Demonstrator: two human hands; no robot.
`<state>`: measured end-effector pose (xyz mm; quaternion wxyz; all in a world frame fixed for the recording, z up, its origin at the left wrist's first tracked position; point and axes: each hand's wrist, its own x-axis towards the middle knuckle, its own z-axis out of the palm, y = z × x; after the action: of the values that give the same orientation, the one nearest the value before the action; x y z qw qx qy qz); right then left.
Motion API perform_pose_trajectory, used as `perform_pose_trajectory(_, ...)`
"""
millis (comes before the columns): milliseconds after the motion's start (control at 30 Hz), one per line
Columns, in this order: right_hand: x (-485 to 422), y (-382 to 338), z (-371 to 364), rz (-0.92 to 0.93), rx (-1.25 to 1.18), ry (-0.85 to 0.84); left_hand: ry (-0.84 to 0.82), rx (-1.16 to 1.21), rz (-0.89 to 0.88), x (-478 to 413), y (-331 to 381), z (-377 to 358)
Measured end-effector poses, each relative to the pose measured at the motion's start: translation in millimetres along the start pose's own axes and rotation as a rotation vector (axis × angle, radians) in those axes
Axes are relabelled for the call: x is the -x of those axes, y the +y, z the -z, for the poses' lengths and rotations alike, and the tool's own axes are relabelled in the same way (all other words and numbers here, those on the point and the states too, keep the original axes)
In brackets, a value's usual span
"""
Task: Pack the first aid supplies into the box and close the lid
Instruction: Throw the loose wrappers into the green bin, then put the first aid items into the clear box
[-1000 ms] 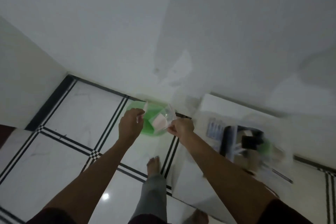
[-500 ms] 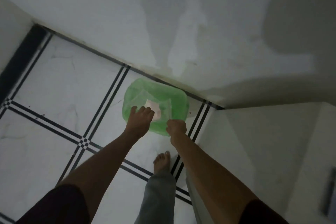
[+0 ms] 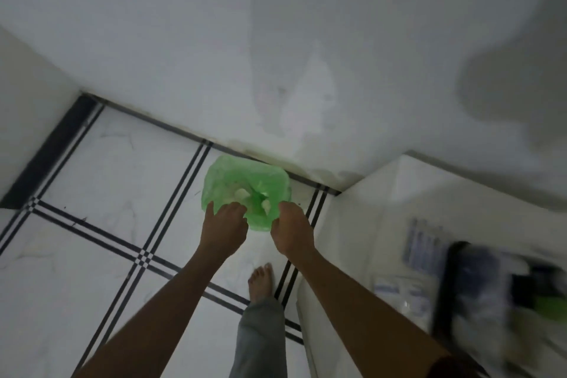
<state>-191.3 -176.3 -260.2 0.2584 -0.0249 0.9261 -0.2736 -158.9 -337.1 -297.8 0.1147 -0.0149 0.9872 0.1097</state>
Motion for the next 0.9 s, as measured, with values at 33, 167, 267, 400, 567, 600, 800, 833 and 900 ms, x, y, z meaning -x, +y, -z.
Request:
perform_pose_trajectory(33,19,-3,20,0.054,0.026,0.036,0.042,0.0,-0.014,9,17,23)
perform_pose_trajectory(167,113,4,95,0.216,0.051,0.177,0.183,0.022,-0.082,64,97,104)
perform_pose_trajectory(267,176,18,138,0.276,0.032,0.26,0.261,0.062,-0.146,109,154,143)
perform_pose_trajectory(400,252,48,200,0.297,0.03,0.39,0.351,0.125,-0.261,163,226,182)
perform_pose_trajectory(567,321,105,247,0.215,-0.03,0.514,0.355,0.154,-0.376,209,303,198)
perform_pose_trajectory(600,330,116,250,0.19,-0.038,0.521,0.32,0.159,-0.376,214,313,197)
perform_pose_trajectory(800,374,170,234,-0.015,-0.107,0.494,0.059,0.122,-0.461,236,334,163)
perform_pose_trajectory(833,379,177,231,-0.049,-0.122,0.478,0.017,0.107,-0.473,237,334,157)
perform_pose_trajectory(900,385,185,228,-0.124,-0.159,0.469,-0.042,0.097,-0.485,234,332,150)
